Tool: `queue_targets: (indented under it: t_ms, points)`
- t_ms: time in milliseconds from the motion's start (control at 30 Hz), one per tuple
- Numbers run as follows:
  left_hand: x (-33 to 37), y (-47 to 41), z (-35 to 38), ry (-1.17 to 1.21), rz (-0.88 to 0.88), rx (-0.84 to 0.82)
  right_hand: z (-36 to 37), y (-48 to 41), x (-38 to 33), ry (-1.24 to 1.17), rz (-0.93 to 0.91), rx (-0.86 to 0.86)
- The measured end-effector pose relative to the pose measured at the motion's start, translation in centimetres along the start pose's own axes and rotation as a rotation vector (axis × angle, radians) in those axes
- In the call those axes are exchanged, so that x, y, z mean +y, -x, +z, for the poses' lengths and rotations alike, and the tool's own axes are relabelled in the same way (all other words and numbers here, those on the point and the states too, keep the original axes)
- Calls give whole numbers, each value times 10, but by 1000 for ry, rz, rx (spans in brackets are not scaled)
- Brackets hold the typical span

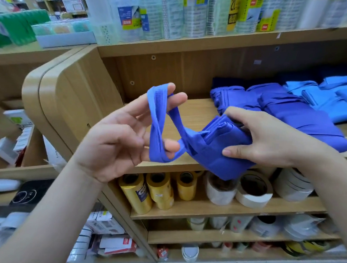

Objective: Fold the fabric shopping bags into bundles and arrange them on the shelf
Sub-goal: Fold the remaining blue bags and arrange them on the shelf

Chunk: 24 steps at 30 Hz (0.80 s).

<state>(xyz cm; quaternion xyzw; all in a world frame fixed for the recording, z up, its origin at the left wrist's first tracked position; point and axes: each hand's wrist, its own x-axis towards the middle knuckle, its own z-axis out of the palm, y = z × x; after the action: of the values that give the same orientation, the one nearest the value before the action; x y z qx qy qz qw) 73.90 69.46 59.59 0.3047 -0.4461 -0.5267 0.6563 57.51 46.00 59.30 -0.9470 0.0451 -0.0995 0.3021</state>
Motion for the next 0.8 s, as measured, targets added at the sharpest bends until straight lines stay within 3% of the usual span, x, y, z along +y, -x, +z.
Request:
queue_targets:
  t_ms: [100, 167, 233, 300, 400, 567, 667, 733, 800]
  points:
    - [-9, -6, -3, -187, -24, 247, 6, 6, -20, 343, 8, -20]
    - [-13, -12, -2, -120, 3, 213, 20, 6, -28, 653, -126, 46]
    - [-17, -20, 5, -44, 31, 162, 32, 3, -28, 743, -247, 135]
    - [-22, -28, 14, -11, 50, 141, 38, -2, -24, 681, -347, 193]
    - [-29, -34, 19, 58, 111, 201, 42, -7, -25, 540, -317, 178]
    - [-31, -18, 12, 174, 157, 378, 29, -14, -22, -13, -191, -40]
    - [-22, 1, 1, -109, 52, 600, 17, -14, -19, -155, -136, -199]
    - [-5, 13, -9, -469, 48, 725, 12, -13, -17, -177, -92, -301]
    - [18, 14, -4, -1012, 99, 598, 7, -13, -19, -160, -72, -376]
